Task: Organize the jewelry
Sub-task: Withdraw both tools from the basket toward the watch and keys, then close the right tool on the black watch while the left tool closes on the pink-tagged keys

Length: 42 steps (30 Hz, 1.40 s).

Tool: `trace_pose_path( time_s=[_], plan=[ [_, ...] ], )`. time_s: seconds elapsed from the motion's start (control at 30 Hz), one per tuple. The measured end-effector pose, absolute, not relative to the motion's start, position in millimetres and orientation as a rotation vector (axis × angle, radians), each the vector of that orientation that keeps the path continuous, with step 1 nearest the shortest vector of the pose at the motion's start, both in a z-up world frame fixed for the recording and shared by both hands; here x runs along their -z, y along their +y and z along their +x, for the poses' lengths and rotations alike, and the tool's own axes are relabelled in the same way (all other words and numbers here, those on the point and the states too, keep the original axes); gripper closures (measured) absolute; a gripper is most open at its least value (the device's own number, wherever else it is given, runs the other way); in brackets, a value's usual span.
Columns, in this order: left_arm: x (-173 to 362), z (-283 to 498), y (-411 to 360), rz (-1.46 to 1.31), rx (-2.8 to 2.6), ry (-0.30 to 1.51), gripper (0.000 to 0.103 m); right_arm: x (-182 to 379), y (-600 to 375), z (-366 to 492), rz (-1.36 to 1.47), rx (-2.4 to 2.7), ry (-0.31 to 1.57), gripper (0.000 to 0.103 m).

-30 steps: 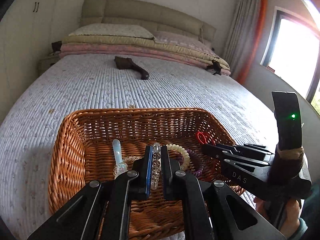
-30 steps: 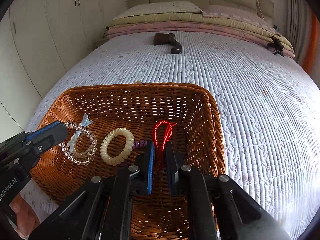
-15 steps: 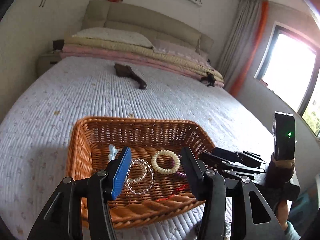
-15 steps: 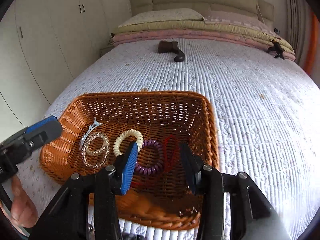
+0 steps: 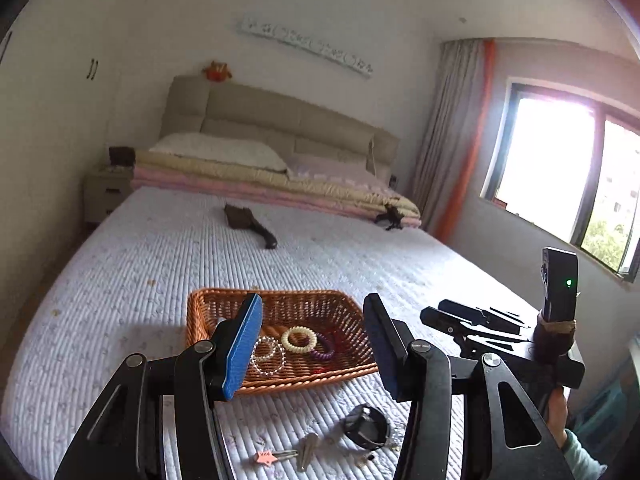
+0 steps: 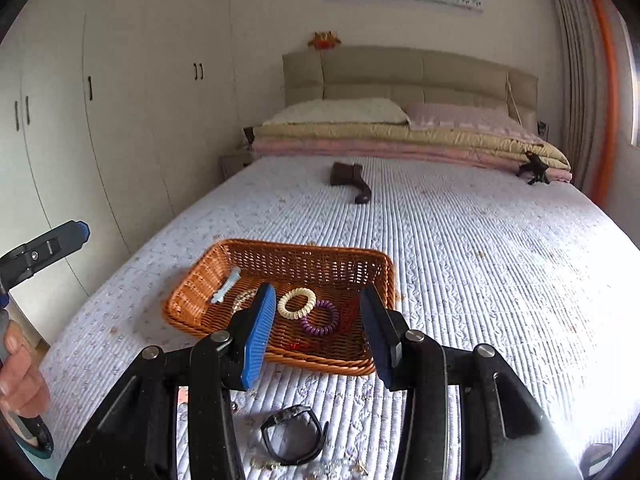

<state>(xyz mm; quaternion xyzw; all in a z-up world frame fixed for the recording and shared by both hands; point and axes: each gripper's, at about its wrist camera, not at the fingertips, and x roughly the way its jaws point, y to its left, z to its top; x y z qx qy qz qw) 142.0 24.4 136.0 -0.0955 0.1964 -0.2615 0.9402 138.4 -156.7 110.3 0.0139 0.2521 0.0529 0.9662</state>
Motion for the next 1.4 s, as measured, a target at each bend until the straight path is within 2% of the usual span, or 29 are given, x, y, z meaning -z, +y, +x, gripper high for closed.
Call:
trace_pose_path(
  time_s=[0.2,0.53,1.07,1.4],
  plan=[
    [-148.6,93.5,37.4,-0.181,0.532,0.335,0.049,-121.9,-158.6,88.0,-0.004,-0.107,0.465,0.056],
    [-111.3,47.0,51.8,-0.171,0.498,0.382,0.049,-75.5,-163.4,53.7,0.045,-0.095,0.551,0.056],
    [-25.9,52.4,60.9,-0.199,0.453,0.576,0.049,-24.4,-169.7,68.6,0.113,-0.084,0.662,0.056],
    [4.8,86.1,55.3,-0.232,0.448,0.671,0.05,-8.3,-139.3,86.5,0.108,-0.095,0.691,0.056]
  ],
)
